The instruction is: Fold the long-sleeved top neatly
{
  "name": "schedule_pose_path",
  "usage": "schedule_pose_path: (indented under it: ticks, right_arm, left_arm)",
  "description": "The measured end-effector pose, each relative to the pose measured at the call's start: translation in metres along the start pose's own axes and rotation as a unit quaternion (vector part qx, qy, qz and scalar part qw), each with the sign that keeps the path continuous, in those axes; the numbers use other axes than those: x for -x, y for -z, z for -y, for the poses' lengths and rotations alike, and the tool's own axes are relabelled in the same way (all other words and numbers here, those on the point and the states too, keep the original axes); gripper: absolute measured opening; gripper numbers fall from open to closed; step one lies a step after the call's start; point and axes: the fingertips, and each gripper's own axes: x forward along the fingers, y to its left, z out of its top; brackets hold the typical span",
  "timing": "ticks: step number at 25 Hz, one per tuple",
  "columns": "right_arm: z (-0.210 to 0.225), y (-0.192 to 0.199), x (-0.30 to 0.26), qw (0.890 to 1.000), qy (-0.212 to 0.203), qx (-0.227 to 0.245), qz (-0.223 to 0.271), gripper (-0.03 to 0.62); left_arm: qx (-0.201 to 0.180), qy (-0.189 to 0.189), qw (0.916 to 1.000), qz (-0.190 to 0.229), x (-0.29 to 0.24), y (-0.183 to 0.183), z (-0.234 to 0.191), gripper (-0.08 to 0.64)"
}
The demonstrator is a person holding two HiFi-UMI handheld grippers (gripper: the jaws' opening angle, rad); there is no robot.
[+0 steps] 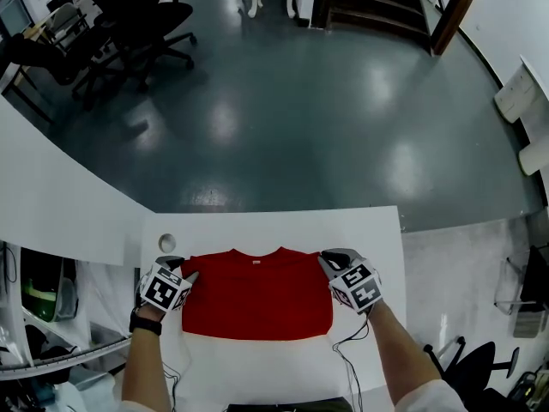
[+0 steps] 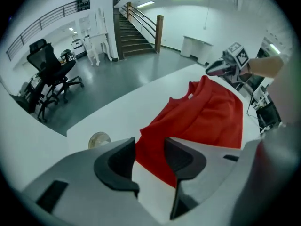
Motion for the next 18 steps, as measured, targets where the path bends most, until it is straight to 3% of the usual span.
schedule_pose_path:
  ticks: [4,9,14,18]
  right_arm:
    - [-0.009,0.020,-0.016,0.996,0.005,0.064,-0.056,0.037]
    - [-0.003,0.028,-0.029,0.994,0.020,0.065,-0.086,0.034]
    - [0.004,0.015,-0.017,0.998,0.037,0.033,-0.039,0.060]
    - [0.009,0.009,0.002,0.998,0.066,0.007,-0.009,0.060]
  left_arm:
    - [0.000,-0.039,0.9992,-0.004,-0.014,0.002,-0.004,0.193]
    - [0.020,-0.063,0.9978,-0.006,-0.019,0.007,-0.008,0.193]
    - [0.035,-0.060,0.9966,0.044,-0.009,0.001,-0.007,0.195]
    - [0.070,-0.058,0.9916,0.091,0.010,0.000,-0.006,0.195]
